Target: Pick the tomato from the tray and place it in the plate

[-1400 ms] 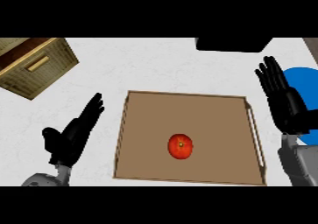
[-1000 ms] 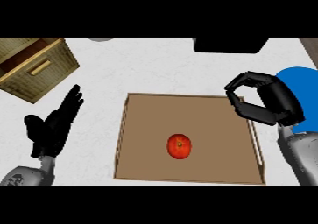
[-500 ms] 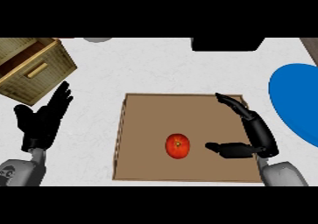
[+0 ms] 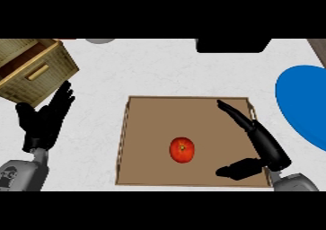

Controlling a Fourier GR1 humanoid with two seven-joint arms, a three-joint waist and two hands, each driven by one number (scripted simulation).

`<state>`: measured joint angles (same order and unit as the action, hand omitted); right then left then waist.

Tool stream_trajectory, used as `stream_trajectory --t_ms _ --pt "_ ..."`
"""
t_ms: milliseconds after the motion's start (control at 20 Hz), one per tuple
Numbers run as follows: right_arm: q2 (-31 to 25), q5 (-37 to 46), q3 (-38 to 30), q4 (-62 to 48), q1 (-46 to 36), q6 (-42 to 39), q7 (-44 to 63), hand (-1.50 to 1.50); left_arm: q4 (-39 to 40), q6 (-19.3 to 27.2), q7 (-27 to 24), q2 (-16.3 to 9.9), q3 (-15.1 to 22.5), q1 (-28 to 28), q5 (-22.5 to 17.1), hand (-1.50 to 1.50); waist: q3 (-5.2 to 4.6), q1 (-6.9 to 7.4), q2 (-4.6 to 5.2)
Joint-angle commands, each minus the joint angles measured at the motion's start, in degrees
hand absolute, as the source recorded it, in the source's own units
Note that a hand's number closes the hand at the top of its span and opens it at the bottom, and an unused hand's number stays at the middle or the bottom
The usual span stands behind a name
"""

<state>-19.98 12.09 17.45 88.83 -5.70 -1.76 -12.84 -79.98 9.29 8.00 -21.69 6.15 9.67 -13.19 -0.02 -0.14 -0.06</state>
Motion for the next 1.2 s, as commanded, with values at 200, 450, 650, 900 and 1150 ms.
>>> stream_trajectory --t_ms 200,450,650,900,1150 --pt "0.5 6.5 6.3 8.8 -3.4 -6.6 20.0 -1.5 1.3 0.3 -0.7 2.3 -0.1 -0.1 2.8 0.0 -0.04 0.02 0.04" --pt "0.3 13.2 9.3 9.9 -4.0 -8.7 24.8 -1.5 0.3 -2.6 -2.4 1.3 -2.1 -1.0 2.3 0.0 -0.02 0.2 -0.01" --pt "-0.2 14.9 7.9 10.7 -5.7 -13.2 29.0 -1.5 -2.4 -3.7 1.0 1.0 -2.8 -2.4 2.0 0.0 0.0 0.33 -0.02" --pt "3.5 18.2 8.5 4.7 -8.3 -16.6 29.1 -1.5 2.7 -3.4 -2.3 3.7 -4.5 0.9 4.5 0.0 0.01 0.2 0.1" --pt "7.3 22.5 11.5 4.1 -6.8 -18.4 32.0 -1.5 2.1 -4.7 1.9 4.0 -5.4 2.1 5.0 0.0 0.01 0.11 0.06"
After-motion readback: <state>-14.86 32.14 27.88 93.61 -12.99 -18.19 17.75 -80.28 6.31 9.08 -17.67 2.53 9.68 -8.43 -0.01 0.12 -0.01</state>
